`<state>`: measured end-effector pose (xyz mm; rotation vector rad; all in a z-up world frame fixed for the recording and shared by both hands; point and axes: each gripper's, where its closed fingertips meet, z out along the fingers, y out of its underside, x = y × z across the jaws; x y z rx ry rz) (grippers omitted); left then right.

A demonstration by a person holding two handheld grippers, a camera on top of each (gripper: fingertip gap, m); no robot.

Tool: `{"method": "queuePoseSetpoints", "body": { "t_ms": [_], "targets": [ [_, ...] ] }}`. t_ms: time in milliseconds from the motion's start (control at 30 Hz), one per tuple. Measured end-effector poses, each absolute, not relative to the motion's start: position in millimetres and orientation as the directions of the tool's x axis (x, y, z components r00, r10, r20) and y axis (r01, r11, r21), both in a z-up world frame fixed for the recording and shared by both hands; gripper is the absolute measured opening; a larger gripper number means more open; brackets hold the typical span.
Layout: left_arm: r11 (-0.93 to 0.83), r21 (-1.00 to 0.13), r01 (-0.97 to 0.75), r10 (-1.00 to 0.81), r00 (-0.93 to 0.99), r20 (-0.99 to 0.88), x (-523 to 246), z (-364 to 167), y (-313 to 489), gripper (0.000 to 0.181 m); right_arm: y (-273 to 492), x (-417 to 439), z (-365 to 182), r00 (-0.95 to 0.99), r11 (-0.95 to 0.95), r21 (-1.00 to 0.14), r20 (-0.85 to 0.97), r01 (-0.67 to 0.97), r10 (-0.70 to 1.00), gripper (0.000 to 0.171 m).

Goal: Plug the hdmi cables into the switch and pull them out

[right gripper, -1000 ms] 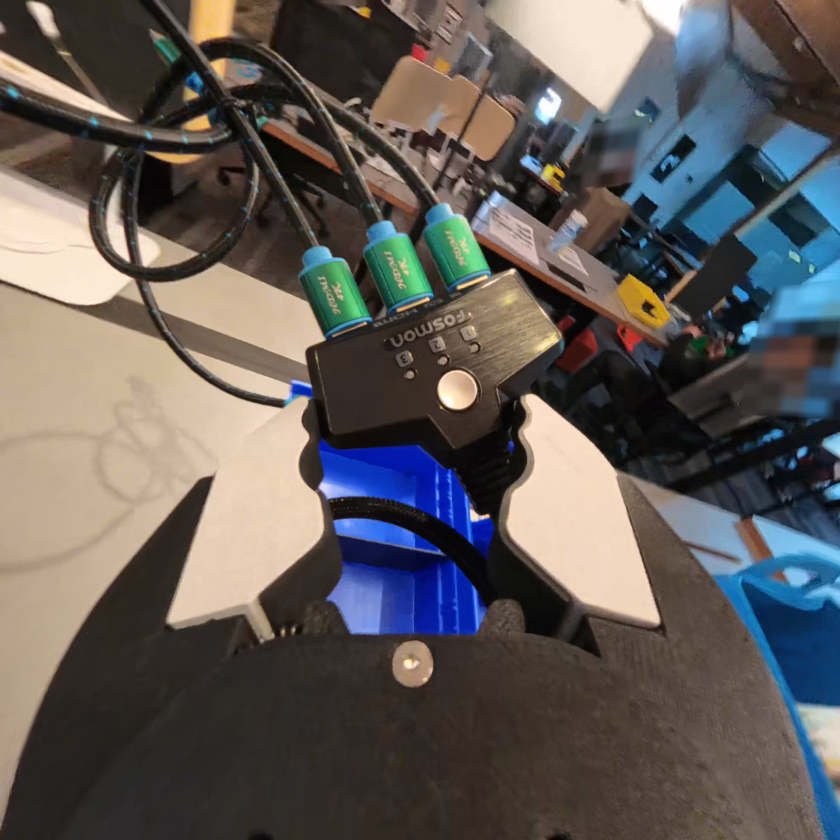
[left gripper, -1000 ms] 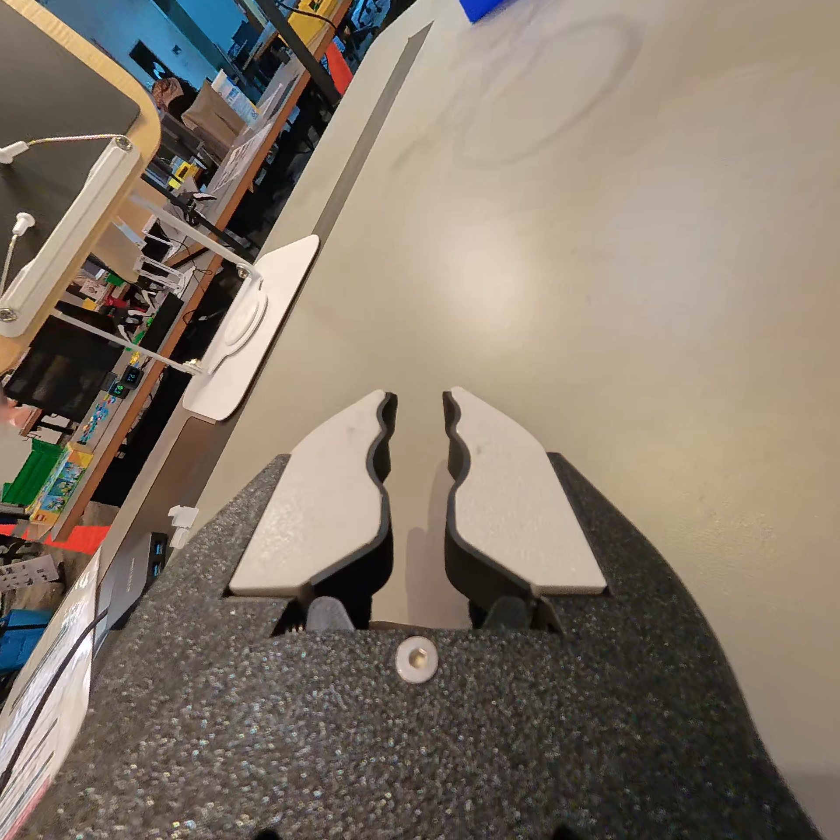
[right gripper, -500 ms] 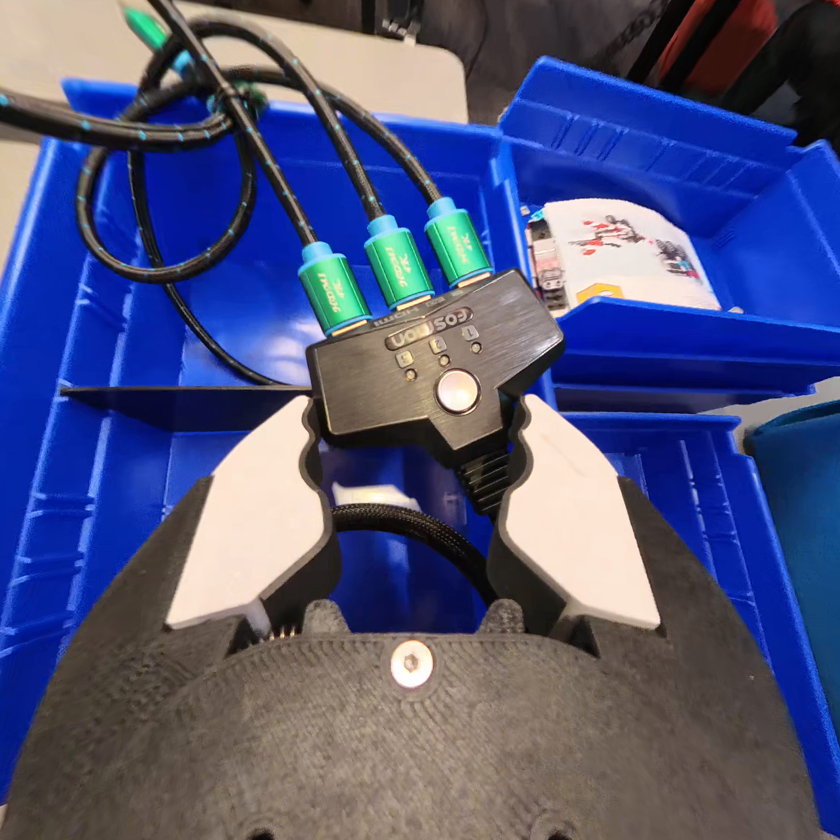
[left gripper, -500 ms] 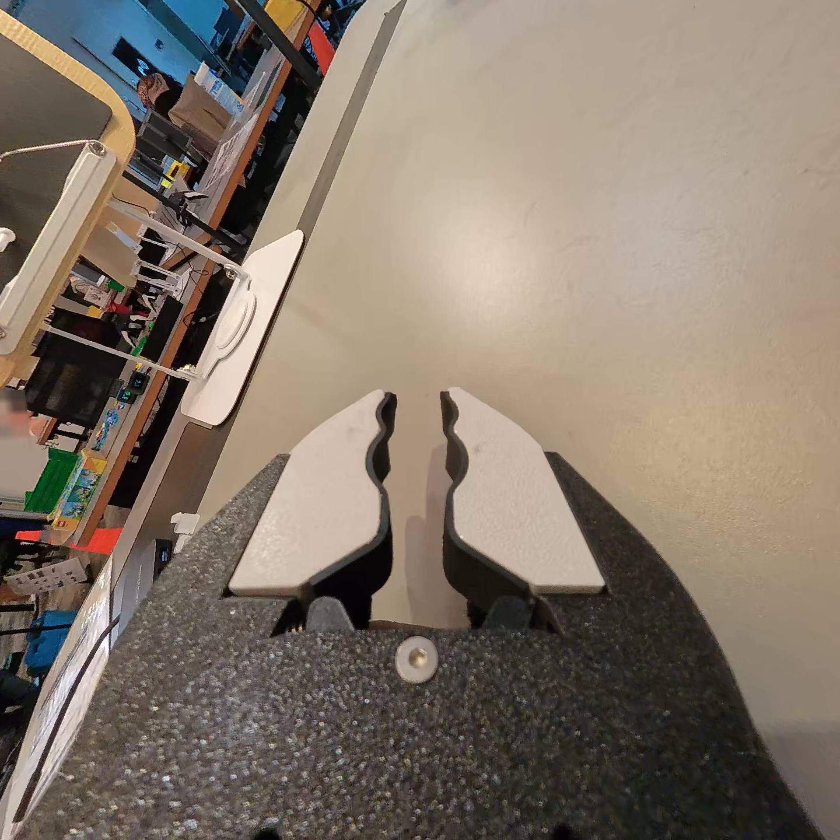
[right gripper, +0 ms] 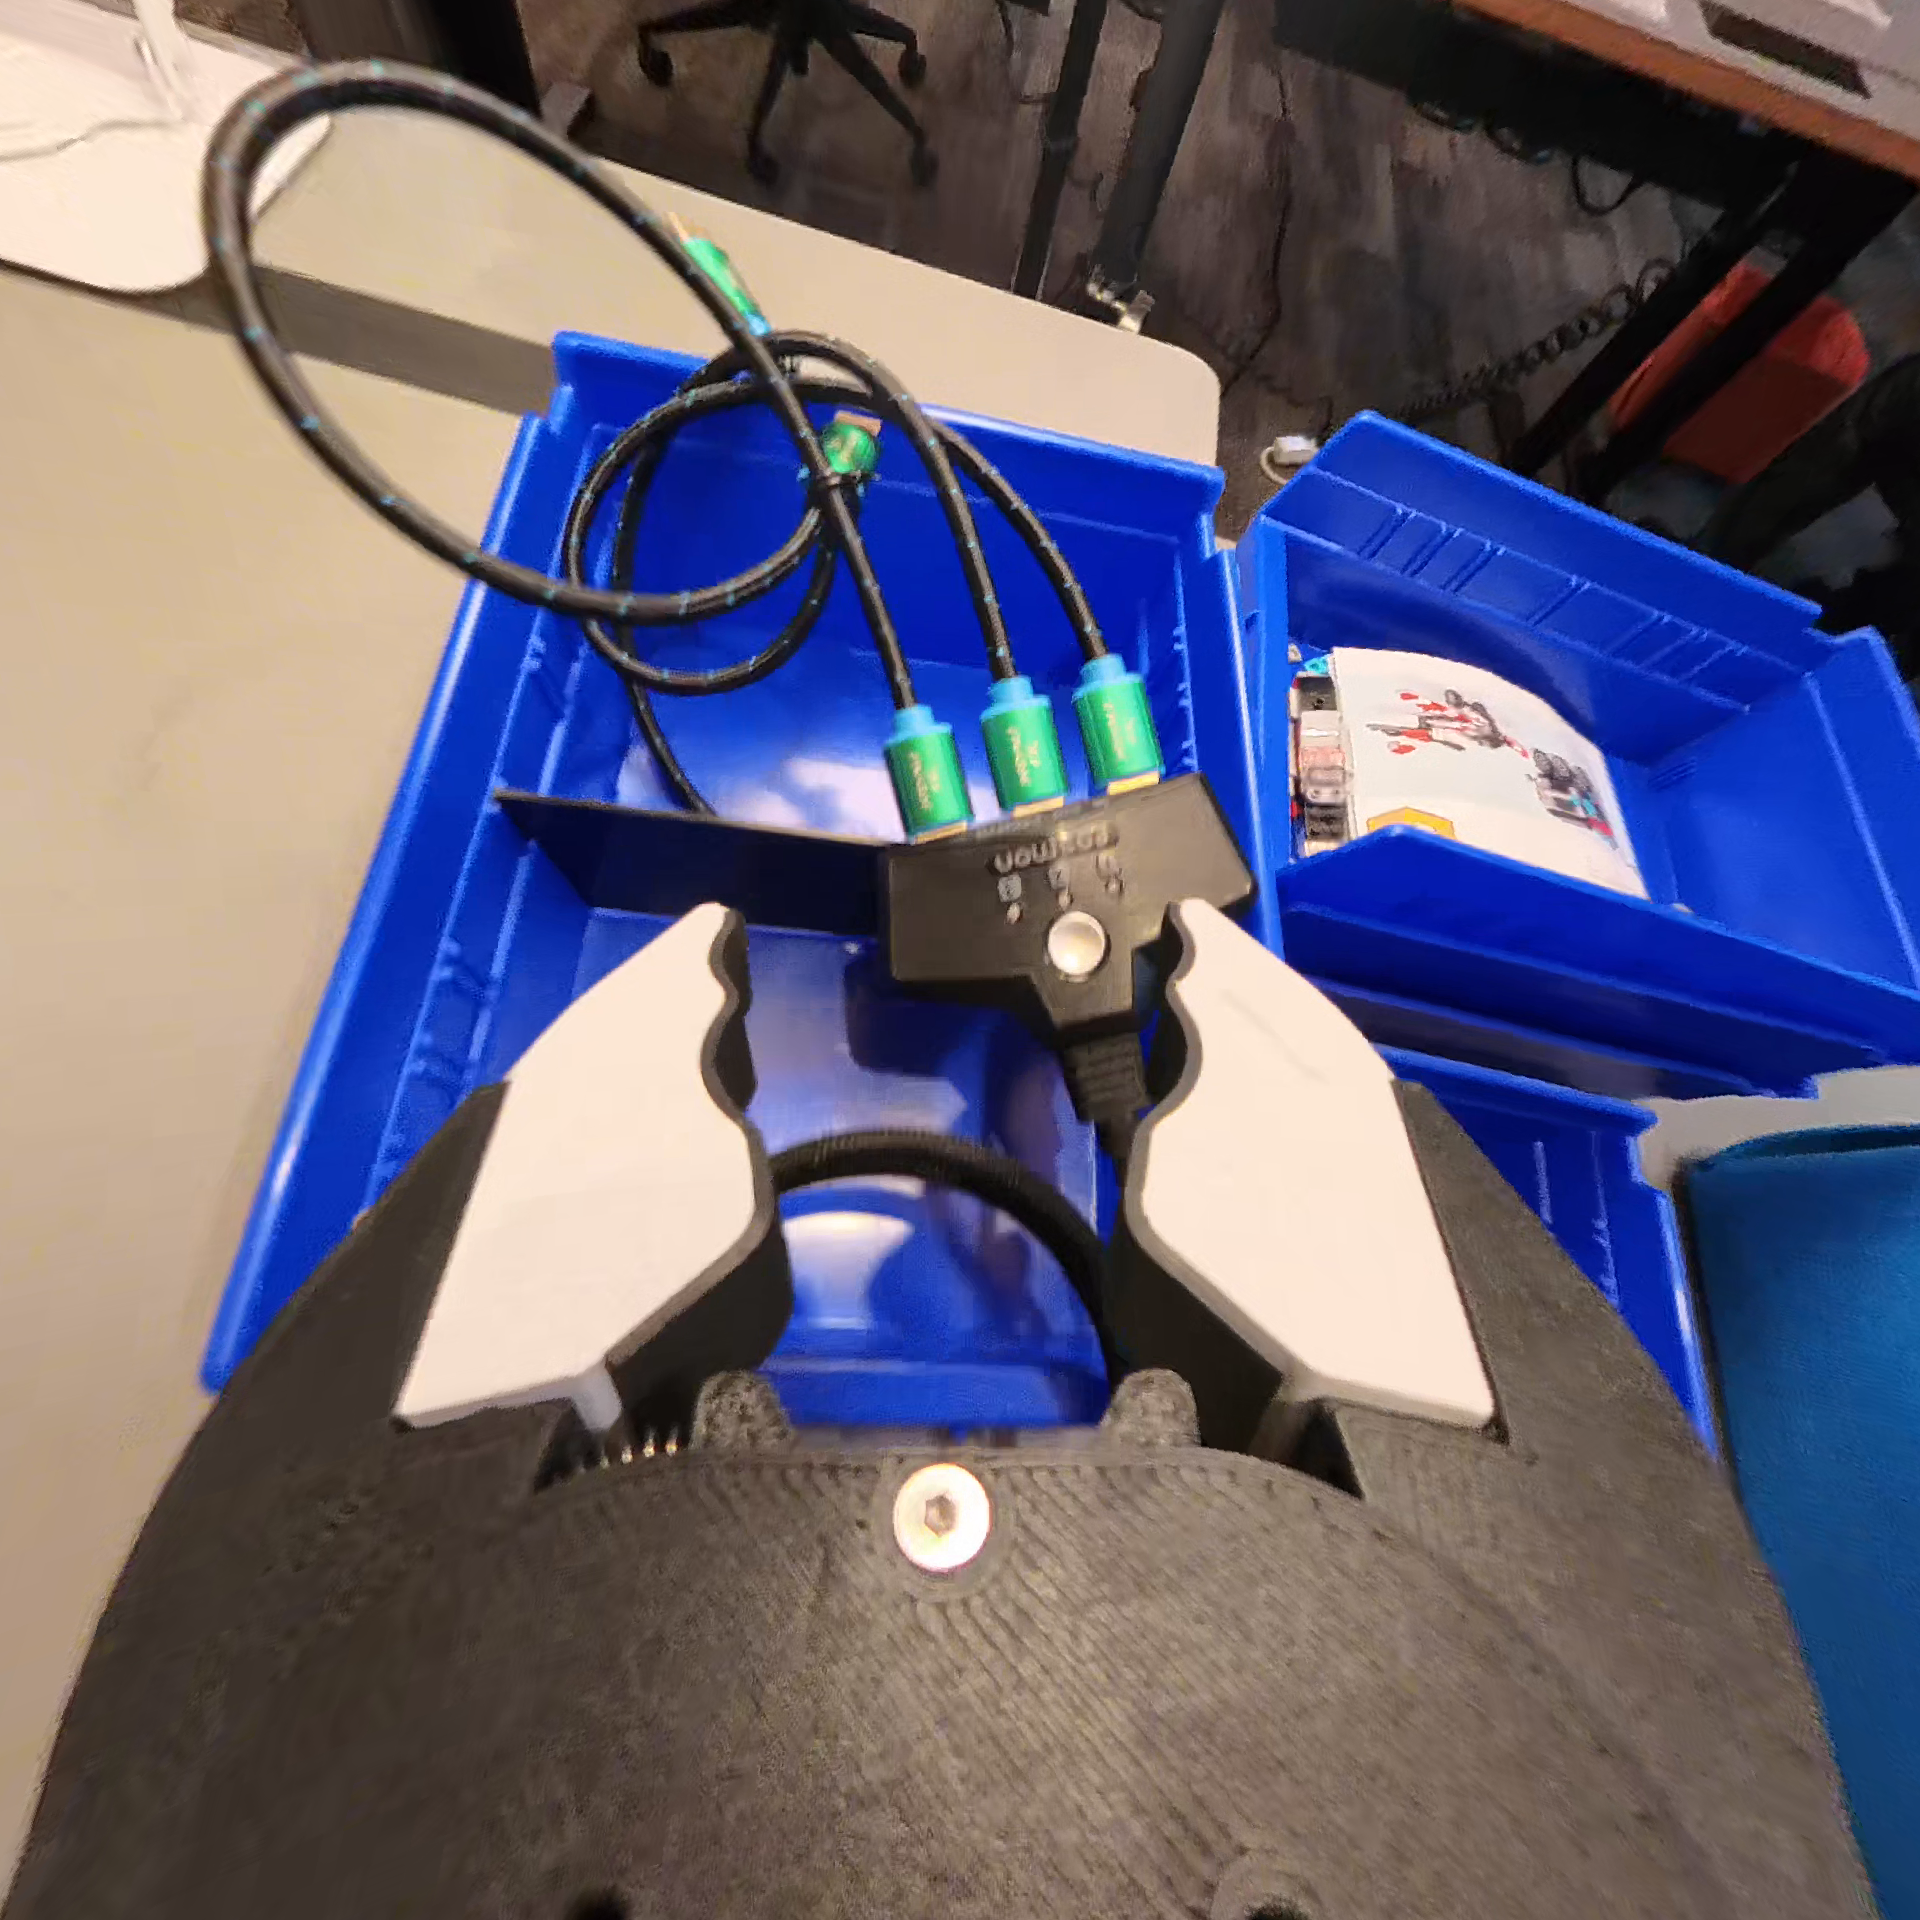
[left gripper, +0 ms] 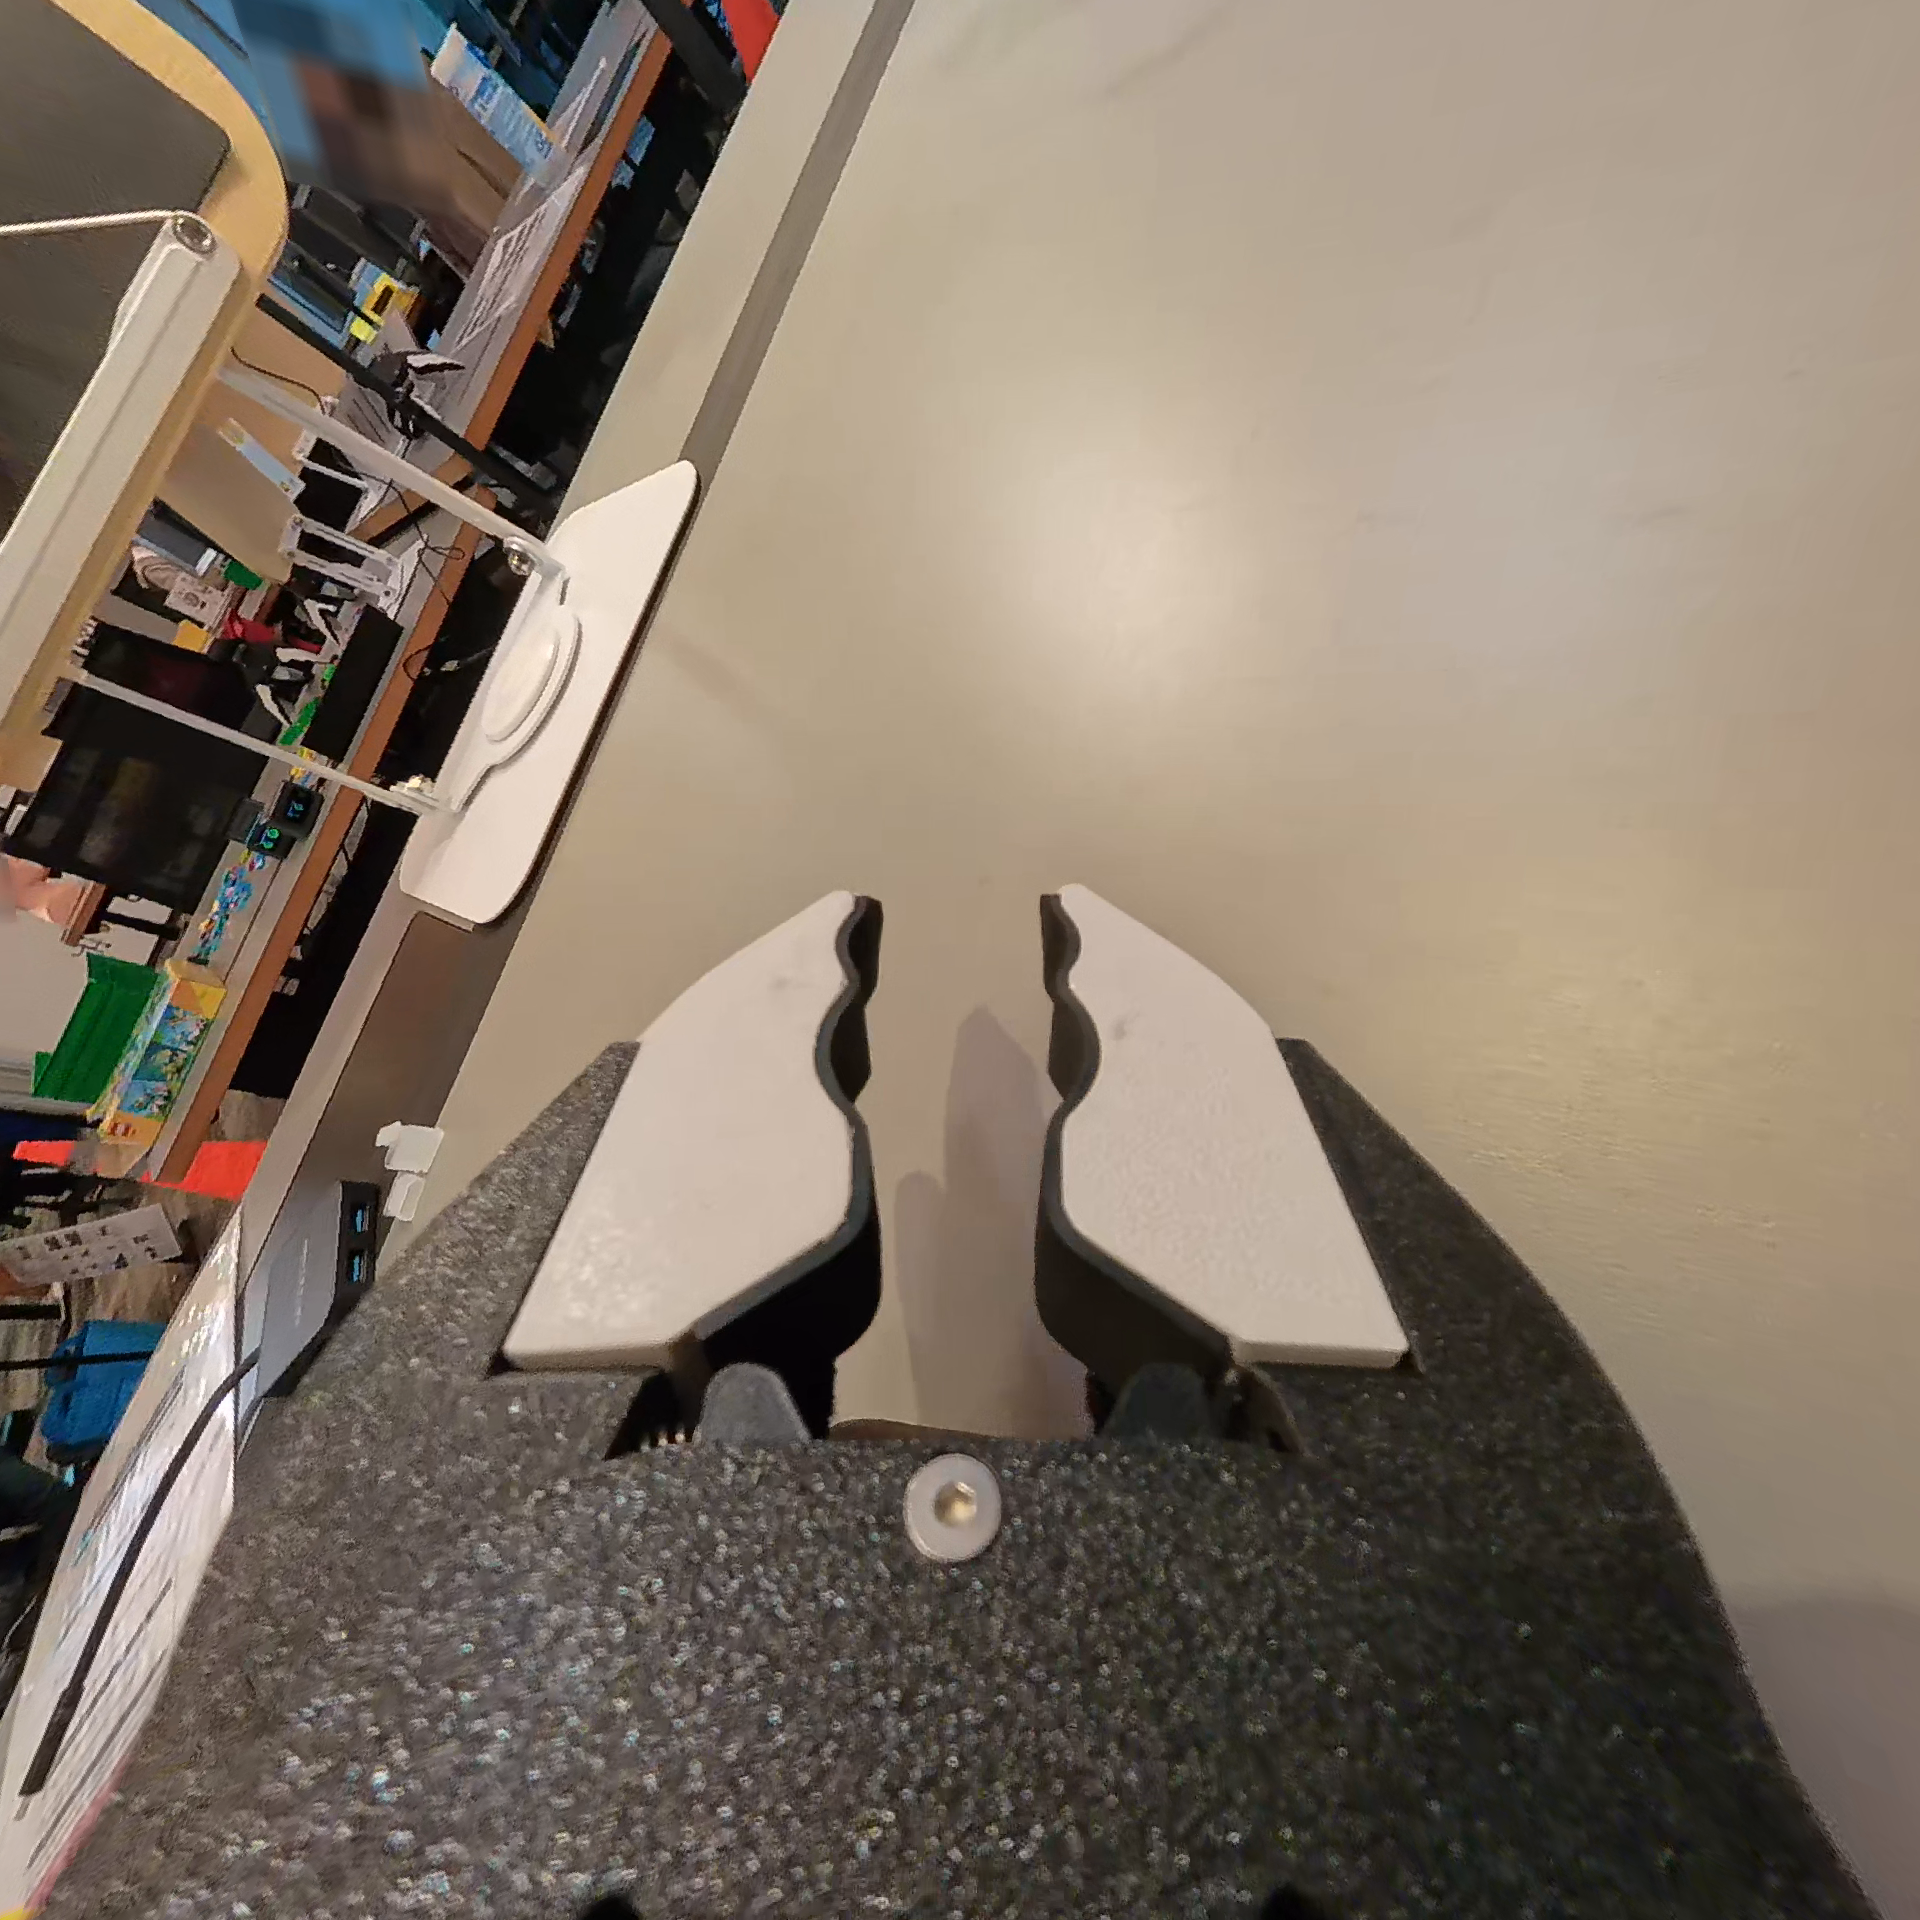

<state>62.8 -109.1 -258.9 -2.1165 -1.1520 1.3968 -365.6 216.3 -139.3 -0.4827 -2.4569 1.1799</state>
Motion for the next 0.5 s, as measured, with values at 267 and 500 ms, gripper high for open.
{"method": "queuePoseSetpoints", "body": {
  "t_ms": [267, 500],
  "targets": [
    [-0.607, -0.655, 0.45, 0.779, 0.172, -0.603, 62, -260, -109, 0.028, 320, -345, -191, -0.798, 0.63, -0.711, 0.163, 0.312, 0.58, 0.073],
    [-0.611, -0.652, 0.449, 0.774, 0.166, -0.61, 61, -261, -109, 0.026, 369, -333, -250, -0.745, 0.446, -0.648, -0.298, 0.617, 0.597, 0.075]
  ]
}}
